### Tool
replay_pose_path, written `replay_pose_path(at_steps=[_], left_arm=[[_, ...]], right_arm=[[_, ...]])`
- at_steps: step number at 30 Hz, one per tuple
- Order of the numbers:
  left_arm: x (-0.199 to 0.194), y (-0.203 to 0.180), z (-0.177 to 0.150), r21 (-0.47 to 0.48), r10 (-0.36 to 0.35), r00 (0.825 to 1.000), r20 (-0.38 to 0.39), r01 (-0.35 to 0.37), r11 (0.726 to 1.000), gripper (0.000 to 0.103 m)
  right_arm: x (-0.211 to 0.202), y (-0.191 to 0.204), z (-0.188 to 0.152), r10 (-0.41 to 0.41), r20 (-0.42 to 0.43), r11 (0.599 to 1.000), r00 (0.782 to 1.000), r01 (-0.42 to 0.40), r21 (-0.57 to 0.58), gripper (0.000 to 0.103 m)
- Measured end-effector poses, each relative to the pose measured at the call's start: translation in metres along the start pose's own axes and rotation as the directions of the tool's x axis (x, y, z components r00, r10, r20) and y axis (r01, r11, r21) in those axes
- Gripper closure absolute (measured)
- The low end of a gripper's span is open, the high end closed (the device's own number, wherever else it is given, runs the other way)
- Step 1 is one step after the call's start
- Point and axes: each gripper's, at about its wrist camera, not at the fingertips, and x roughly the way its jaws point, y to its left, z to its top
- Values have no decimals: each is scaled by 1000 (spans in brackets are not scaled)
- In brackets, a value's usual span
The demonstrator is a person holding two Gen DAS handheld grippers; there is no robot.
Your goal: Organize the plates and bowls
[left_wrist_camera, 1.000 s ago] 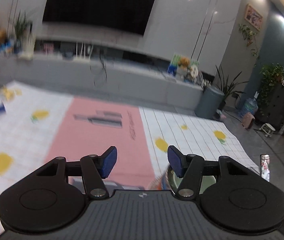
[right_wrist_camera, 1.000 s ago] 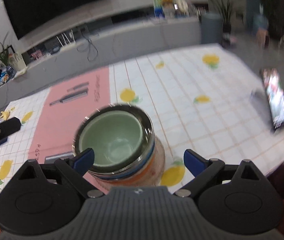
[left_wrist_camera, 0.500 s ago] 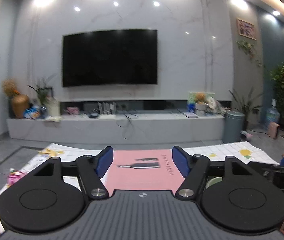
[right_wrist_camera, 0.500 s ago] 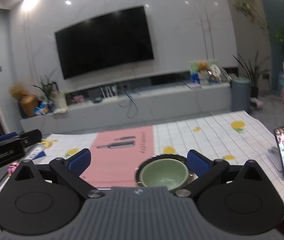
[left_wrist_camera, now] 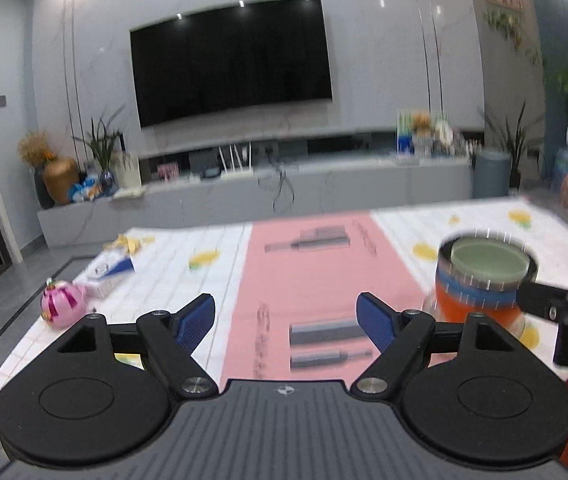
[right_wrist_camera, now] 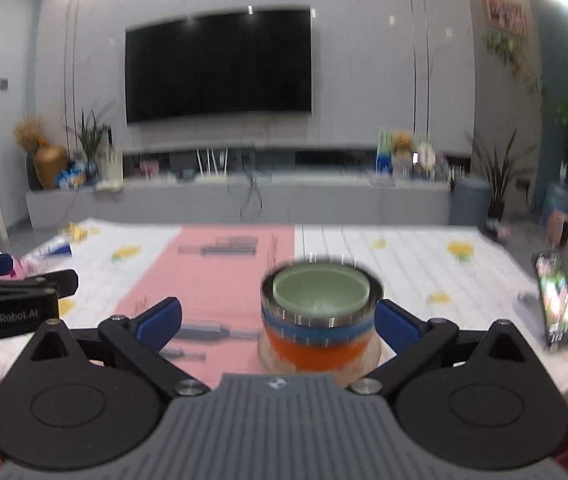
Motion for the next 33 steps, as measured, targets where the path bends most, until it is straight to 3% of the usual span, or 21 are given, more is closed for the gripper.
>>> replay_pose_path(at_steps=[3, 8, 14, 33], left_arm=[[11, -6, -12, 39, 8, 998, -58, -5, 999, 9], [21, -8, -23, 16, -31, 991, -133, 34, 999, 9], [25, -10, -31, 28, -23, 988, -151, 28, 999, 9], [29, -7, -27, 29, -6, 987, -159, 10, 1000, 9]], right_arm=[[10, -4, -5, -2, -47, 1000, 999, 3, 21, 3], [20, -5, -16, -1, -96, 1000, 995, 4, 29, 3], [31, -7, -21, 11, -134, 999, 991, -7, 31, 3], [35, -4, -22, 24, -140, 999, 990, -20, 27, 3]])
